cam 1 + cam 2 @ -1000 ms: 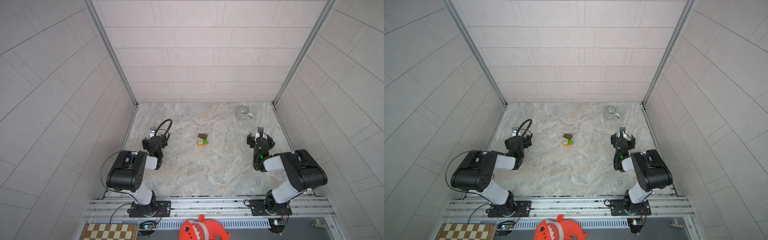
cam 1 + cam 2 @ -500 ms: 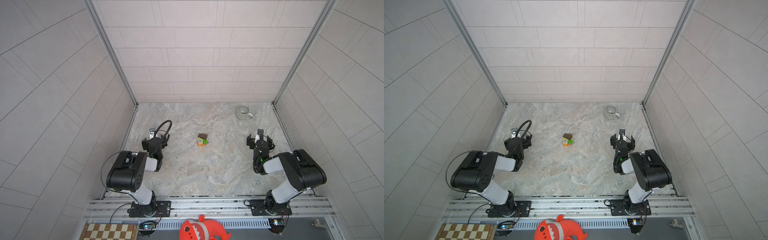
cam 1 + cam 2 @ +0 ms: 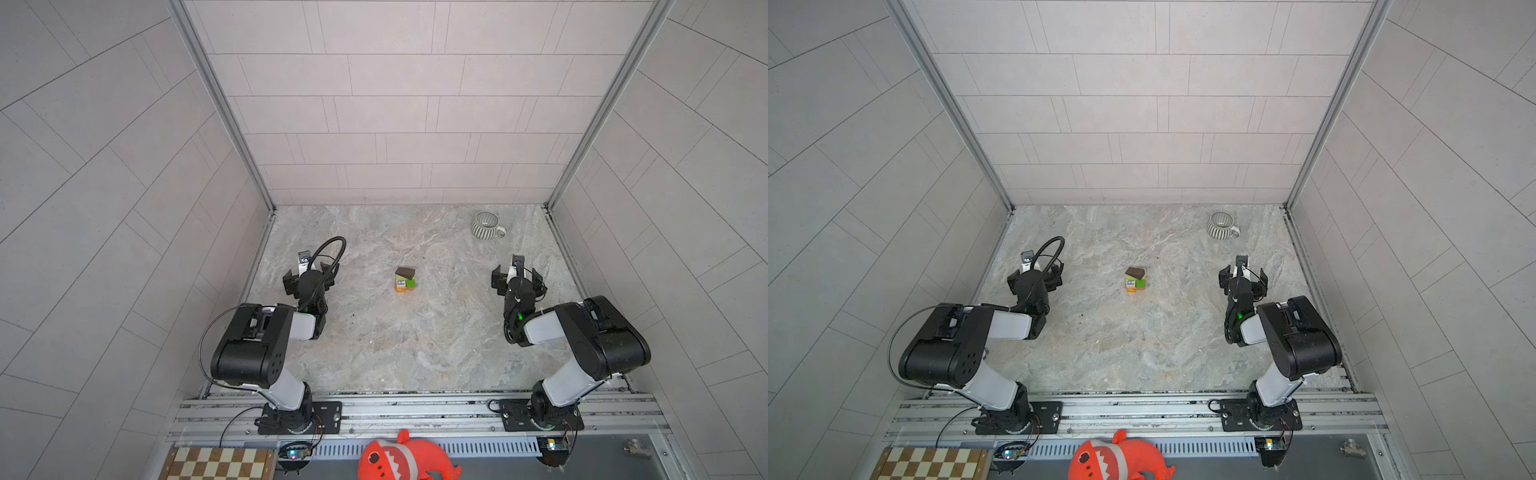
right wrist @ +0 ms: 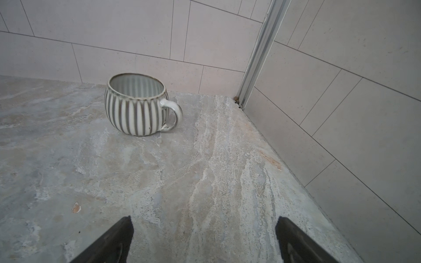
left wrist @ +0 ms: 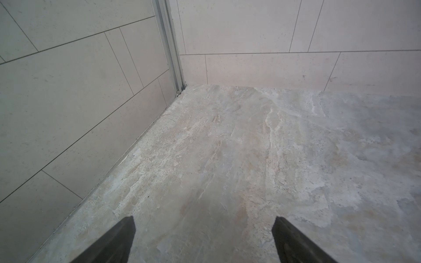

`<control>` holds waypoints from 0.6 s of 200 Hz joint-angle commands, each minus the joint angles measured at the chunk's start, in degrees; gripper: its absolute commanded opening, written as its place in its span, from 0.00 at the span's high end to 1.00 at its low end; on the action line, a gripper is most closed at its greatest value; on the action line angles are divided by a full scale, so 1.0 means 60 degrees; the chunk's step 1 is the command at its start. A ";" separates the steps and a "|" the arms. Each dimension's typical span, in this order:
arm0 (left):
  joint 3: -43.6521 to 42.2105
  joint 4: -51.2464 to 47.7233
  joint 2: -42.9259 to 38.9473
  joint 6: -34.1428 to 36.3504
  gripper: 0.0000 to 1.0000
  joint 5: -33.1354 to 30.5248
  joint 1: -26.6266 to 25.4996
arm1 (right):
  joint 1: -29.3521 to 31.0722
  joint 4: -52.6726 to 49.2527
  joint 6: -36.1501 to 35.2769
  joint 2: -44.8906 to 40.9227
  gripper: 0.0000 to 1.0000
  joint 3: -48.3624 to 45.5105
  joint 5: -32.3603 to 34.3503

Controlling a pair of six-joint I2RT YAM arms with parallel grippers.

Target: Build the wood block tower

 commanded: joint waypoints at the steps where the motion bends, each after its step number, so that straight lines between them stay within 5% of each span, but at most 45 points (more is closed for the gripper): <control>1: -0.0094 0.0010 0.0056 0.0118 0.00 0.0060 -0.0040 | -0.0139 -0.0671 0.0031 -0.0150 0.01 0.0153 -0.0148; 22: -0.0506 0.0832 0.0049 0.0358 0.00 -0.0004 -0.0232 | -0.0050 -0.0032 -0.0102 -0.0124 0.01 -0.0135 -0.0023; 41: -0.1999 0.3634 0.0316 0.0376 0.00 0.0084 -0.0340 | 0.0156 0.2777 -0.0270 0.0328 0.01 -0.1307 0.0284; 77: -0.0019 -0.0222 0.0038 0.0020 0.00 -0.0924 -0.0292 | 0.0185 0.1178 -0.0355 0.0150 0.01 -0.0509 0.0427; 120: -0.0048 -0.0064 0.0092 -0.0048 0.00 -0.0610 -0.0175 | 0.0215 0.0417 -0.0268 0.0024 0.01 -0.0219 0.0565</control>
